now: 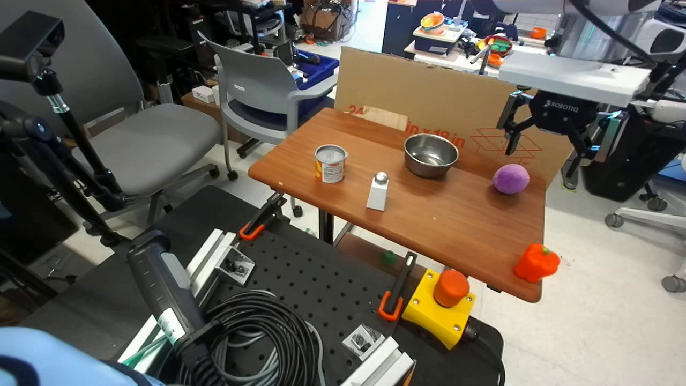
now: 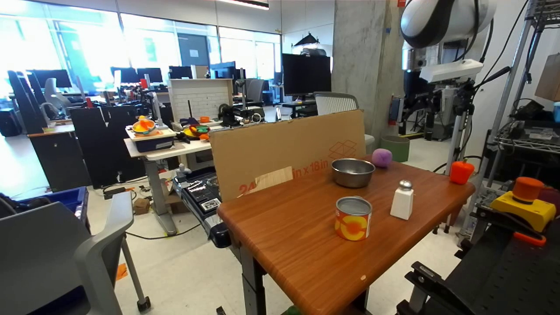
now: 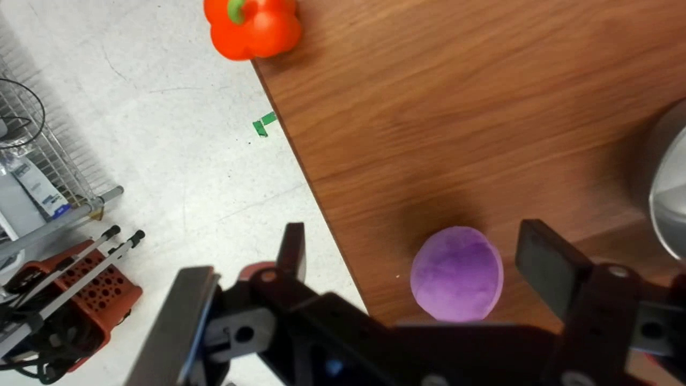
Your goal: Move the purple plush toy
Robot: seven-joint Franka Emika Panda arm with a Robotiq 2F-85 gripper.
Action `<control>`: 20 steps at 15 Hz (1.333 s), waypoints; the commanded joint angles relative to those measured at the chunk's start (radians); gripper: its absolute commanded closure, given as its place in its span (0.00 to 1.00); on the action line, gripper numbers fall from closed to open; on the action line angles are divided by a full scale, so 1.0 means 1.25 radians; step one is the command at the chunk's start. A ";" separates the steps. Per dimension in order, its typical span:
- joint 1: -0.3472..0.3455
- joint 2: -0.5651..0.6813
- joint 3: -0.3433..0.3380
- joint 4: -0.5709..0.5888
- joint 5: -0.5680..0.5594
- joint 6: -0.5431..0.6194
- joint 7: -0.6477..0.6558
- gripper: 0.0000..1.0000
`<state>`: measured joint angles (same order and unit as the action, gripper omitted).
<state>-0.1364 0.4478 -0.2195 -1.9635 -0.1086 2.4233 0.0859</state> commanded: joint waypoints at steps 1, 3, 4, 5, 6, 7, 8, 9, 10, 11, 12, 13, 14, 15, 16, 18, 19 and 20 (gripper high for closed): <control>-0.013 0.119 0.013 0.127 0.047 0.001 0.062 0.00; -0.011 0.181 0.009 0.189 0.058 -0.011 0.098 0.00; -0.011 0.214 0.008 0.223 0.063 -0.020 0.114 0.00; -0.010 0.243 0.007 0.256 0.070 -0.031 0.131 0.00; -0.011 0.269 0.009 0.290 0.079 -0.053 0.144 0.00; -0.013 0.291 0.013 0.321 0.088 -0.074 0.152 0.00; -0.018 0.307 0.022 0.351 0.101 -0.106 0.151 0.00; -0.020 0.323 0.028 0.379 0.111 -0.134 0.151 0.00; -0.022 0.335 0.035 0.405 0.122 -0.163 0.147 0.00; -0.024 0.345 0.040 0.428 0.128 -0.190 0.143 0.00; -0.024 0.357 0.042 0.450 0.131 -0.211 0.144 0.00; -0.024 0.369 0.042 0.470 0.133 -0.228 0.144 0.00; -0.023 0.383 0.039 0.488 0.127 -0.237 0.146 0.00; -0.022 0.396 0.033 0.505 0.121 -0.242 0.149 0.21; -0.023 0.411 0.027 0.519 0.114 -0.241 0.150 0.28; -0.027 0.435 0.020 0.544 0.108 -0.243 0.152 0.42; -0.030 0.445 0.016 0.555 0.105 -0.244 0.151 0.51; -0.031 0.452 0.013 0.562 0.102 -0.243 0.150 0.58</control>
<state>-0.1602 0.9605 -0.1972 -1.3434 0.0288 2.1562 0.2707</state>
